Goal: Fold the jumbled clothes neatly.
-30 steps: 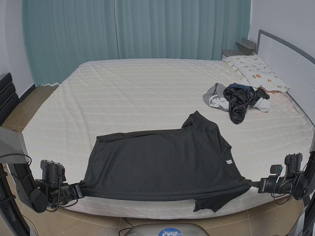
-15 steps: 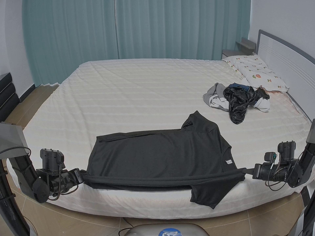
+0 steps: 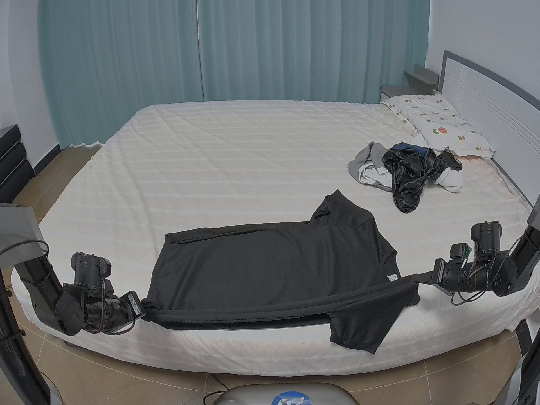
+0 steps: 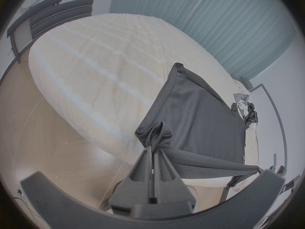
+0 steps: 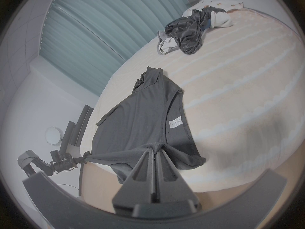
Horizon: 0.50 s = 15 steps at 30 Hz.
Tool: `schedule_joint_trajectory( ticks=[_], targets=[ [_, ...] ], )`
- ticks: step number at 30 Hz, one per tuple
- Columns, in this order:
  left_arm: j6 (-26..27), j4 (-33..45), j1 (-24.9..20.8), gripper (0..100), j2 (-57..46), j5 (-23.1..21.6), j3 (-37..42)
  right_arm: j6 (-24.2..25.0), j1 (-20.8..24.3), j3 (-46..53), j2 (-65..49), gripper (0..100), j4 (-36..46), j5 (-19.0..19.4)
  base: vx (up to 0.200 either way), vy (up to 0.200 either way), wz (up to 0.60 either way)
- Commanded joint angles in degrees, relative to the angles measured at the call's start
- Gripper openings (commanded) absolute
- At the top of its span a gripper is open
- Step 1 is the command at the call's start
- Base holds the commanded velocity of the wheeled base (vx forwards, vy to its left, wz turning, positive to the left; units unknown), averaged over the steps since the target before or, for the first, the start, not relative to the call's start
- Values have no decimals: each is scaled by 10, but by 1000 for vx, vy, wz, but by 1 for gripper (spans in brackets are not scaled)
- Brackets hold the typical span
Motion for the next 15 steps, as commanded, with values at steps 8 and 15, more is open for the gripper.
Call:
schedule_joint_trajectory(
  ticks=[8,15],
  targets=[
    [7,134,1,0,-93,-13,-50,-13,-14,-2,-43,0,53,3,0,0,0],
    [1,170,2,0,-58,-13,-111,-16,-7,-37,-29,0,66,3,0,0,0]
  ],
)
